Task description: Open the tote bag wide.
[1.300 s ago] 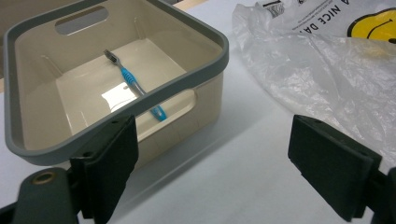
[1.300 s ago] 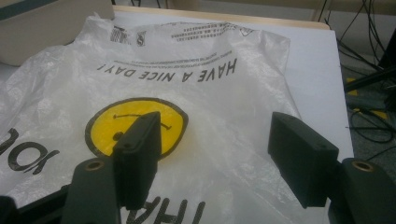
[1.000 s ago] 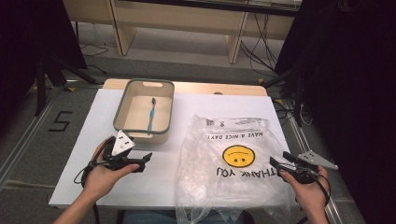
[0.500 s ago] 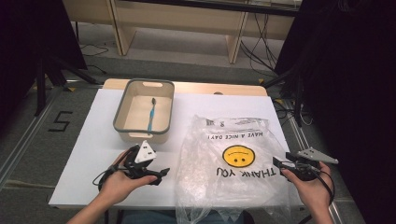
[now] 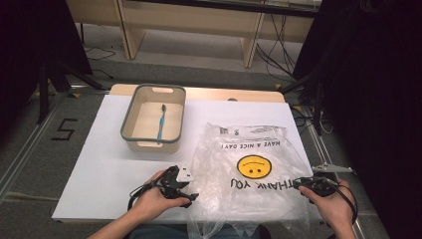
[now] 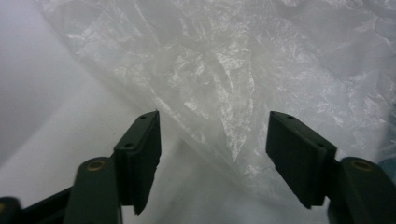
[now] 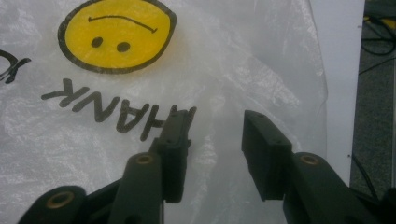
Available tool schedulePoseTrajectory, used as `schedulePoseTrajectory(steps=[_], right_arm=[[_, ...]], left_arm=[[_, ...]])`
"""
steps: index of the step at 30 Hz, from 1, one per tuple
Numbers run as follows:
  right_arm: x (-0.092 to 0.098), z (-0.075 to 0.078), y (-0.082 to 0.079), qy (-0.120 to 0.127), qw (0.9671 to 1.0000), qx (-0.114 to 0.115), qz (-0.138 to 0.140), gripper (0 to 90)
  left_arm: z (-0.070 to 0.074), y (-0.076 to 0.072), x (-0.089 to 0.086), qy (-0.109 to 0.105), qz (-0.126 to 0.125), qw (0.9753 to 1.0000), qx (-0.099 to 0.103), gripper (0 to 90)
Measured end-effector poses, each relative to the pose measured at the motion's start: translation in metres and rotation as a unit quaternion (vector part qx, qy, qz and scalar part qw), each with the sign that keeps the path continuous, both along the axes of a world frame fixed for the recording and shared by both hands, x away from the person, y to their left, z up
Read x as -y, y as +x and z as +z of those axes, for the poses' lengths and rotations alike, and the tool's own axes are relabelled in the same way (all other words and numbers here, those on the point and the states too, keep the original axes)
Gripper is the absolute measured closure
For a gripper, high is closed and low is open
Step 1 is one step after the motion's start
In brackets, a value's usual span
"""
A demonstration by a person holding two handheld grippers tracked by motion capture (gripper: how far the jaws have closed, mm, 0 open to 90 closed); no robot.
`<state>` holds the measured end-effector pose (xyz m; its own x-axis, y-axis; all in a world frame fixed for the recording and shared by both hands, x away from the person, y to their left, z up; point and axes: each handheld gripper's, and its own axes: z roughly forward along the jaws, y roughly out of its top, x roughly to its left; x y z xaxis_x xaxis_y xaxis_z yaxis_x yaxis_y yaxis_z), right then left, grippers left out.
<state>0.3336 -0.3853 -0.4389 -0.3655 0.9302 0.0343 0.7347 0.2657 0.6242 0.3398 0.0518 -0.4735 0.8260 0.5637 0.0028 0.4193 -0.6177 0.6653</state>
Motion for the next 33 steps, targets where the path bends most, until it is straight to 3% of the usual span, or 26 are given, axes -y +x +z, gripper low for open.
schedulePoseTrajectory(steps=[8, 11, 17, 21, 27, 33], right_arm=[[-0.001, -0.009, 0.002, -0.002, 0.9995, -0.032, 0.004, 68.4], [-0.001, -0.009, 0.002, -0.002, 0.9994, -0.034, 0.007, 70.1], [-0.003, -0.011, 0.002, -0.002, 0.999, -0.043, 0.011, 72.4], [-0.004, -0.012, 0.003, -0.004, 0.9987, -0.049, 0.016, 77.4], [-0.006, -0.011, 0.002, 0.001, 0.9983, -0.055, 0.018, 86.2], [-0.01, -0.009, 0.002, 0.011, 0.9983, -0.054, 0.021, 89.0]], left_arm=[[-0.008, 0.006, 0.007, 0.021, 0.004, 0.9997, -0.014, 57.4], [-0.009, 0.008, 0.006, 0.012, 0.005, 0.9997, -0.019, 65.1], [-0.008, 0.011, 0.005, 0.016, 0.009, 0.9995, -0.025, 78.7], [-0.009, 0.011, 0.009, 0.025, 0.007, 0.9996, -0.012, 89.1], [-0.007, 0.01, 0.012, 0.041, 0.004, 0.9991, 0.007, 89.5], [0.001, 0.023, 0.005, 0.037, 0.033, 0.9985, 0.024, 89.6]])
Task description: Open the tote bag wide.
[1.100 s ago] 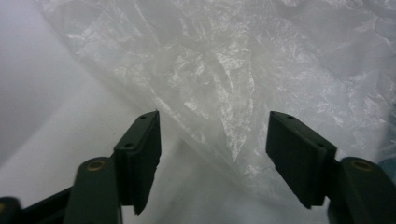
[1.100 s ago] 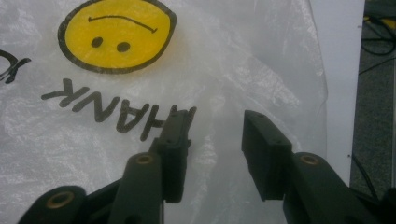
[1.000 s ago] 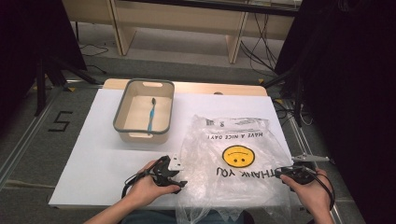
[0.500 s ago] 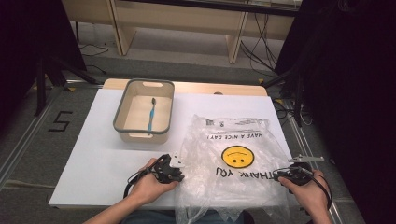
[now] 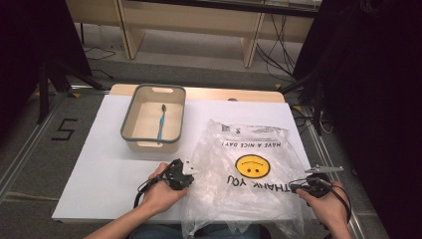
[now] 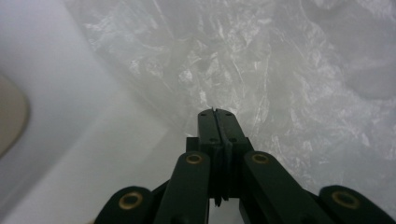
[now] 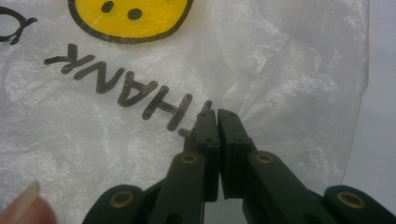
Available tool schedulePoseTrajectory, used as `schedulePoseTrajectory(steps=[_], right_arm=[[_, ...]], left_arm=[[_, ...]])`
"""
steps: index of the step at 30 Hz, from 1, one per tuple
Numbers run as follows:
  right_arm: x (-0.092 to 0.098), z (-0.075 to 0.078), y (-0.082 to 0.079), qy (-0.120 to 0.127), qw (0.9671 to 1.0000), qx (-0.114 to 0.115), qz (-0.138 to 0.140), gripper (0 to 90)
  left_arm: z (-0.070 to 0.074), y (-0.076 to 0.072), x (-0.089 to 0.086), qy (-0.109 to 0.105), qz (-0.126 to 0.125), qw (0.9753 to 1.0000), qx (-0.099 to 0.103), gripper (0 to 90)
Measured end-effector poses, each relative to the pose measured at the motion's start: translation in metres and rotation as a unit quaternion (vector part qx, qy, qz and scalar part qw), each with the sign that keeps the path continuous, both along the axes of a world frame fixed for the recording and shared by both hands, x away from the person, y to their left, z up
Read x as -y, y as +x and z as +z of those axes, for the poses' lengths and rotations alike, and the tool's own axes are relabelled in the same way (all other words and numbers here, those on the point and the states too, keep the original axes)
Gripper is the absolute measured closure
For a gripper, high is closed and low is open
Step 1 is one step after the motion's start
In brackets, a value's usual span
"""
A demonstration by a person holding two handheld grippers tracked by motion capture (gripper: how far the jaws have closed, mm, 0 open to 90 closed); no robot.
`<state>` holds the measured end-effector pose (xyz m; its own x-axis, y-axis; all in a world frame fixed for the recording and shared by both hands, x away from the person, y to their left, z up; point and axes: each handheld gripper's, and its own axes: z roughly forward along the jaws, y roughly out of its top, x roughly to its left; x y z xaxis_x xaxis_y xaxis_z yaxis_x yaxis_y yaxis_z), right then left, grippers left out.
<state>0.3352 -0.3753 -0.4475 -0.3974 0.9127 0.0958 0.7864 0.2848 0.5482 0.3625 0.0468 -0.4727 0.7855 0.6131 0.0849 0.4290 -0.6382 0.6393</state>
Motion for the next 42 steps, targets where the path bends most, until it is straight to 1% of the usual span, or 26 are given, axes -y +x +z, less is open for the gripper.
schedulePoseTrajectory(steps=[4, 6, 7, 9, 14, 15, 16, 17, 18, 20, 23, 24, 25, 29, 30, 32, 34, 35, 36, 37, 38, 40, 41, 42], right_arm=[[-0.004, 0.002, 0.0, 0.006, 1.0, 0.005, 0.002, 89.7], [-0.008, 0.005, 0.0, 0.013, 0.9998, 0.015, 0.006, 90.0], [-0.01, 0.005, 0.001, 0.016, 0.9997, 0.017, 0.006, 90.0], [-0.013, 0.007, 0.002, 0.019, 0.9996, 0.021, 0.009, 90.0], [-0.021, 0.009, 0.006, 0.026, 0.9991, 0.03, 0.012, 90.0], [-0.023, 0.01, 0.007, 0.027, 0.9989, 0.036, 0.013, 90.0], [-0.023, 0.01, 0.007, 0.027, 0.9989, 0.036, 0.013, 90.0], [-0.026, 0.012, 0.009, 0.028, 0.9986, 0.043, 0.014, 90.0], [-0.027, 0.013, 0.01, 0.029, 0.9984, 0.047, 0.014, 90.0], [-0.03, 0.014, 0.012, 0.031, 0.9982, 0.05, 0.014, 90.0], [-0.033, 0.015, 0.015, 0.033, 0.998, 0.053, 0.013, 90.0], [-0.034, 0.015, 0.016, 0.033, 0.9979, 0.054, 0.013, 90.0], [-0.036, 0.015, 0.017, 0.033, 0.9978, 0.056, 0.012, 90.0], [-0.04, 0.014, 0.021, 0.032, 0.9978, 0.056, 0.012, 90.0], [-0.044, 0.013, 0.024, 0.032, 0.998, 0.054, 0.013, 90.0], [-0.047, 0.012, 0.026, 0.03, 0.9982, 0.05, 0.016, 90.0], [-0.05, 0.011, 0.028, 0.029, 0.9982, 0.048, 0.02, 89.6], [-0.05, 0.011, 0.028, 0.029, 0.9982, 0.048, 0.02, 89.6], [-0.052, 0.01, 0.029, 0.028, 0.9983, 0.045, 0.022, 88.2], [-0.055, 0.008, 0.029, 0.03, 0.9986, 0.036, 0.025, 83.6], [-0.055, 0.007, 0.029, 0.029, 0.9985, 0.036, 0.028, 81.5], [-0.055, 0.007, 0.028, 0.031, 0.9985, 0.034, 0.029, 75.2], [-0.055, 0.007, 0.028, 0.031, 0.9985, 0.034, 0.029, 75.2], [-0.054, 0.008, 0.027, 0.034, 0.9983, 0.037, 0.03, 72.0]], left_arm=[[0.007, 0.012, -0.004, -0.004, 0.019, 0.9997, 0.016, 89.6], [0.009, 0.018, -0.005, -0.005, 0.027, 0.9994, 0.022, 89.7], [0.011, 0.021, -0.005, -0.002, 0.031, 0.9992, 0.025, 89.7], [0.014, 0.029, -0.007, -0.007, 0.043, 0.9985, 0.032, 89.6], [0.023, 0.048, -0.009, -0.005, 0.064, 0.9968, 0.047, 89.7], [0.025, 0.051, -0.008, -0.006, 0.066, 0.9965, 0.05, 89.7], [0.026, 0.054, -0.007, -0.007, 0.071, 0.996, 0.053, 89.7], [0.028, 0.057, -0.007, -0.006, 0.072, 0.9958, 0.057, 89.7], [0.029, 0.06, -0.006, -0.007, 0.076, 0.9953, 0.06, 89.7], [0.032, 0.065, -0.005, -0.005, 0.08, 0.9946, 0.065, 89.7], [0.035, 0.073, -0.002, 0.005, 0.085, 0.9938, 0.072, 89.7], [0.036, 0.078, 0.0, 0.014, 0.087, 0.9933, 0.076, 89.6], [0.036, 0.078, 0.0, 0.014, 0.087, 0.9933, 0.076, 89.7], [0.036, 0.087, 0.003, 0.017, 0.099, 0.9916, 0.081, 89.6], [0.037, 0.089, 0.003, 0.021, 0.1, 0.9914, 0.082, 89.6], [0.037, 0.094, 0.004, 0.021, 0.105, 0.9905, 0.086, 89.5], [0.039, 0.096, 0.005, 0.022, 0.108, 0.9891, 0.097, 89.4], [0.041, 0.097, 0.005, 0.025, 0.106, 0.9887, 0.102, 89.4], [0.042, 0.096, 0.005, 0.02, 0.109, 0.9882, 0.106, 89.1], [0.044, 0.096, 0.005, 0.019, 0.108, 0.9878, 0.111, 81.6], [0.045, 0.095, 0.005, 0.016, 0.107, 0.9875, 0.115, 75.5], [0.049, 0.09, 0.004, 0.006, 0.112, 0.985, 0.131, 64.2], [0.051, 0.087, 0.002, 0.007, 0.112, 0.9839, 0.14, 64.2], [0.054, 0.084, 0.001, 0.004, 0.111, 0.983, 0.146, 60.2]])
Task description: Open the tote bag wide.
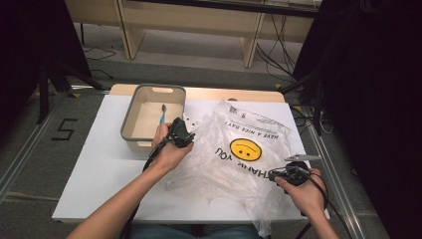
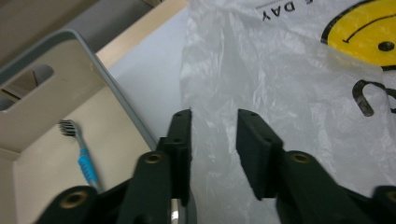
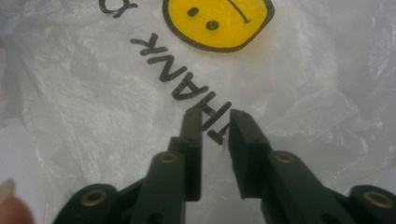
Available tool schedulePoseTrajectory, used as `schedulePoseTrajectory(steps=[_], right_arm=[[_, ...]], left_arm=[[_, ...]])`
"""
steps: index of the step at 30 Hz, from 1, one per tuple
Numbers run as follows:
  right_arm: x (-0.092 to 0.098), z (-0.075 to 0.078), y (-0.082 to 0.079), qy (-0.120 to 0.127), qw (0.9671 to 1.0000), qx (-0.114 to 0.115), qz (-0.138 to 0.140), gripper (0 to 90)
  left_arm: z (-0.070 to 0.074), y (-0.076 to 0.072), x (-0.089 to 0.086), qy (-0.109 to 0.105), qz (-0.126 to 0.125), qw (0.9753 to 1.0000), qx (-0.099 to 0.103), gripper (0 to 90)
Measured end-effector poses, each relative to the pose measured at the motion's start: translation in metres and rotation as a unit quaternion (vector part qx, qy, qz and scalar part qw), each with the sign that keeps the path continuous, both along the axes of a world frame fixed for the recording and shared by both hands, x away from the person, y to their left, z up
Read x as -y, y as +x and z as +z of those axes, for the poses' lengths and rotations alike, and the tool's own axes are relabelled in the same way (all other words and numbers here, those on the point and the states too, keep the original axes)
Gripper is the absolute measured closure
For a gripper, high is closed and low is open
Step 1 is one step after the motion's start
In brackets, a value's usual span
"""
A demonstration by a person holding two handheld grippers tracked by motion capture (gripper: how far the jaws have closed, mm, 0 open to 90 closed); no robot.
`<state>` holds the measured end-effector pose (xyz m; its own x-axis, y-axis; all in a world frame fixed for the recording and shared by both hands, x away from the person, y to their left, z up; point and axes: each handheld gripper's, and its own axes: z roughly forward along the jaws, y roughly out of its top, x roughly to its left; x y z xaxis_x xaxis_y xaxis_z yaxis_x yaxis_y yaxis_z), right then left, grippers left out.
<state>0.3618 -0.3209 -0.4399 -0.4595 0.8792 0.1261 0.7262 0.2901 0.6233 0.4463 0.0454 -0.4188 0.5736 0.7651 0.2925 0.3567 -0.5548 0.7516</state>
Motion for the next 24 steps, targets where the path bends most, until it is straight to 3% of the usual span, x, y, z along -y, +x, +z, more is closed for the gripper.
schedulePoseTrajectory(steps=[4, 6, 8, 10, 11, 12, 16, 18, 19, 20, 22, 23, 24], right_arm=[[0.006, 0.009, -0.006, -0.001, 0.9996, 0.029, 0.0, 58.8], [0.007, 0.015, -0.008, -0.006, 0.9984, 0.055, 0.007, 53.5], [0.005, 0.022, -0.008, -0.019, 0.9954, 0.087, 0.035, 47.3], [0.0, 0.024, -0.007, -0.023, 0.9941, 0.093, 0.051, 45.2], [0.0, 0.024, -0.007, -0.023, 0.9941, 0.093, 0.051, 45.2], [-0.009, 0.024, -0.006, -0.025, 0.9921, 0.097, 0.076, 42.8], [-0.022, 0.021, -0.005, -0.031, 0.9893, 0.095, 0.106, 40.4], [-0.031, 0.019, -0.003, -0.034, 0.9873, 0.091, 0.126, 39.3], [-0.041, 0.016, -0.001, -0.041, 0.9845, 0.084, 0.148, 39.1], [-0.041, 0.016, -0.001, -0.041, 0.9845, 0.084, 0.148, 39.1], [-0.052, 0.011, 0.001, -0.05, 0.981, 0.07, 0.174, 39.2], [-0.052, 0.011, 0.001, -0.05, 0.981, 0.07, 0.174, 39.2], [-0.055, 0.009, 0.001, -0.054, 0.9794, 0.064, 0.184, 39.2]], left_arm=[[0.009, -0.021, -0.006, -0.011, -0.03, 0.9995, 0.004, 51.0], [0.008, -0.035, -0.01, -0.023, -0.055, 0.9978, -0.029, 47.3], [0.002, -0.047, -0.015, -0.031, -0.071, 0.9951, -0.062, 42.9], [-0.004, -0.056, -0.022, -0.034, -0.072, 0.993, -0.088, 40.3], [-0.008, -0.061, -0.026, -0.032, -0.069, 0.992, -0.1, 40.3], [-0.012, -0.067, -0.031, -0.03, -0.066, 0.9912, -0.111, 36.6], [-0.023, -0.081, -0.045, -0.013, -0.055, 0.99, -0.129, 31.9], [-0.028, -0.086, -0.05, -0.002, -0.055, 0.9874, -0.148, 30.1], [-0.033, -0.089, -0.051, 0.004, -0.057, 0.9852, -0.161, 31.2], [-0.036, -0.09, -0.051, 0.011, -0.058, 0.9841, -0.168, 31.2], [-0.043, -0.09, -0.051, 0.03, -0.057, 0.9829, -0.173, 40.1], [-0.046, -0.089, -0.051, 0.04, -0.058, 0.9822, -0.174, 40.1], [-0.048, -0.088, -0.051, 0.04, -0.056, 0.9825, -0.173, 45.2]])
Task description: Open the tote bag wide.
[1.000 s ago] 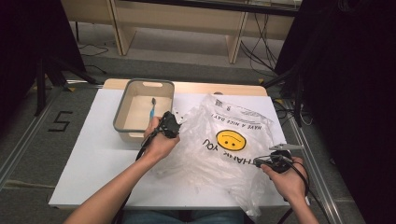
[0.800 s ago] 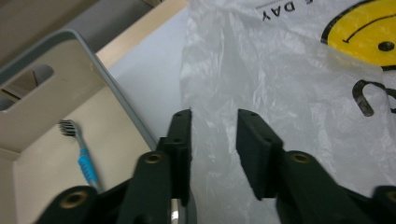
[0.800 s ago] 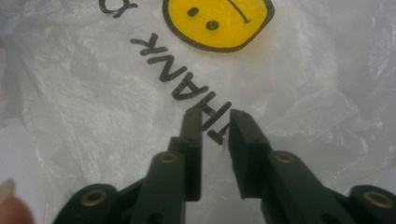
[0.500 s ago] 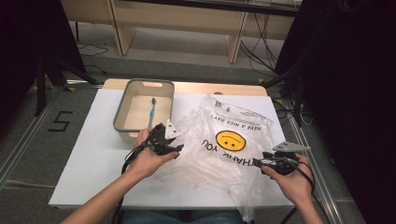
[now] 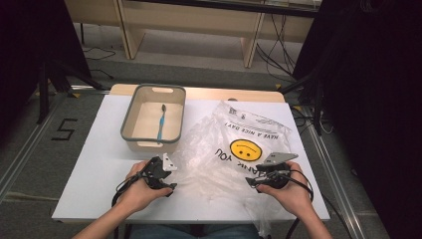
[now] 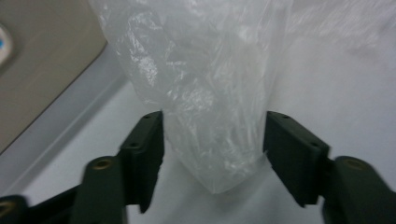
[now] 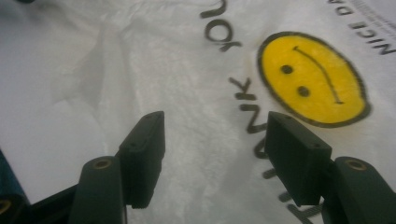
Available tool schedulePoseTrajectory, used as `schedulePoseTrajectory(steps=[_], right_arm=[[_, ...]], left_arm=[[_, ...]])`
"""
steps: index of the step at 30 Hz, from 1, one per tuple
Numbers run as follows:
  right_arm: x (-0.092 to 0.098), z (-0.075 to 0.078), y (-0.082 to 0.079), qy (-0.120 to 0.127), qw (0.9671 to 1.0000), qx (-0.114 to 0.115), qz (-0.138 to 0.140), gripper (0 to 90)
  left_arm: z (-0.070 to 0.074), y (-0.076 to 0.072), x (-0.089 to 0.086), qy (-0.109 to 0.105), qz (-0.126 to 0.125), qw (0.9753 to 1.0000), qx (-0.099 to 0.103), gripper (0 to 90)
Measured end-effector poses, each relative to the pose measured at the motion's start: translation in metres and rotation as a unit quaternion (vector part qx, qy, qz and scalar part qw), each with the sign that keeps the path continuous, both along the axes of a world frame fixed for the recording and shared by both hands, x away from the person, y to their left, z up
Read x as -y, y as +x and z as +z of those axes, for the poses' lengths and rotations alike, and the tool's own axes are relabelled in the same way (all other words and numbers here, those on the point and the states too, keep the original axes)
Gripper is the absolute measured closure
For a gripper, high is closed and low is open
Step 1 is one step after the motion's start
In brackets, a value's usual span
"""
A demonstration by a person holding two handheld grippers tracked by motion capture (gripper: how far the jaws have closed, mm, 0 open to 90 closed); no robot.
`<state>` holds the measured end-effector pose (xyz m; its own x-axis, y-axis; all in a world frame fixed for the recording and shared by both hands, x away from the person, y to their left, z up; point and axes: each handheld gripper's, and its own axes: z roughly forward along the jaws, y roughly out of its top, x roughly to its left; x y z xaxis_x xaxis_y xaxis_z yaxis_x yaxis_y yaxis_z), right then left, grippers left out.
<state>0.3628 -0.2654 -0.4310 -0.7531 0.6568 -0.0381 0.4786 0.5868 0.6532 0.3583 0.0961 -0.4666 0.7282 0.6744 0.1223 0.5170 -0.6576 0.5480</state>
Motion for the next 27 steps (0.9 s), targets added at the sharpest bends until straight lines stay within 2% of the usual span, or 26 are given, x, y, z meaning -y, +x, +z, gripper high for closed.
schedulePoseTrajectory(steps=[2, 4, 6, 12, 14, 16, 18, 19, 21, 22, 23, 24, 25, 27], right_arm=[[-0.005, -0.004, 0.0, -0.01, 0.9998, -0.013, 0.01, 39.9], [-0.006, -0.008, 0.0, -0.013, 0.9996, -0.02, 0.013, 40.2], [-0.005, -0.01, -0.001, -0.013, 0.9995, -0.025, 0.013, 40.8], [-0.005, -0.011, 0.0, -0.013, 0.9995, -0.026, 0.01, 41.4], [-0.007, -0.011, 0.001, -0.014, 0.9995, -0.026, 0.011, 41.3], [-0.009, -0.012, 0.002, -0.015, 0.9995, -0.025, 0.013, 41.0], [-0.012, -0.012, 0.003, -0.016, 0.9995, -0.022, 0.015, 40.3], [-0.013, -0.012, 0.005, -0.018, 0.9995, -0.02, 0.019, 39.9], [-0.017, -0.013, 0.007, -0.021, 0.9994, -0.016, 0.022, 39.5], [-0.022, -0.013, 0.009, -0.03, 0.999, -0.012, 0.032, 38.7], [-0.022, -0.013, 0.009, -0.03, 0.999, -0.012, 0.032, 38.7], [-0.025, -0.013, 0.01, -0.033, 0.9986, -0.01, 0.04, 38.1], [-0.031, -0.013, 0.013, -0.034, 0.9982, -0.004, 0.05, 37.5], [-0.033, -0.013, 0.014, -0.035, 0.9981, -0.003, 0.05, 37.5]], left_arm=[[-0.002, 0.003, 0.001, 0.005, 0.003, 1.0, 0.0, 55.7], [-0.003, 0.007, 0.002, 0.0, 0.007, 1.0, 0.004, 68.4], [-0.003, 0.012, 0.004, -0.002, 0.011, 0.9998, 0.014, 84.9], [0.0, 0.027, 0.013, 0.005, 0.021, 0.9979, 0.061, 88.1], [0.002, 0.033, 0.017, 0.003, 0.024, 0.9973, 0.07, 88.1], [0.003, 0.037, 0.019, 0.01, 0.024, 0.9962, 0.083, 87.8], [0.003, 0.038, 0.02, 0.008, 0.025, 0.9955, 0.09, 85.8], [0.003, 0.037, 0.02, 0.003, 0.023, 0.9951, 0.096, 82.0], [0.005, 0.033, 0.019, -0.005, 0.022, 0.9937, 0.11, 70.8], [0.006, 0.031, 0.019, -0.01, 0.023, 0.9932, 0.114, 57.1], [0.008, 0.029, 0.018, -0.016, 0.025, 0.9921, 0.122, 57.1], [0.012, 0.026, 0.017, -0.016, 0.02, 0.9913, 0.129, 51.1], [0.015, 0.022, 0.016, -0.021, 0.023, 0.9897, 0.139, 40.8], [0.022, 0.016, 0.015, -0.034, 0.022, 0.9885, 0.146, 37.6]])
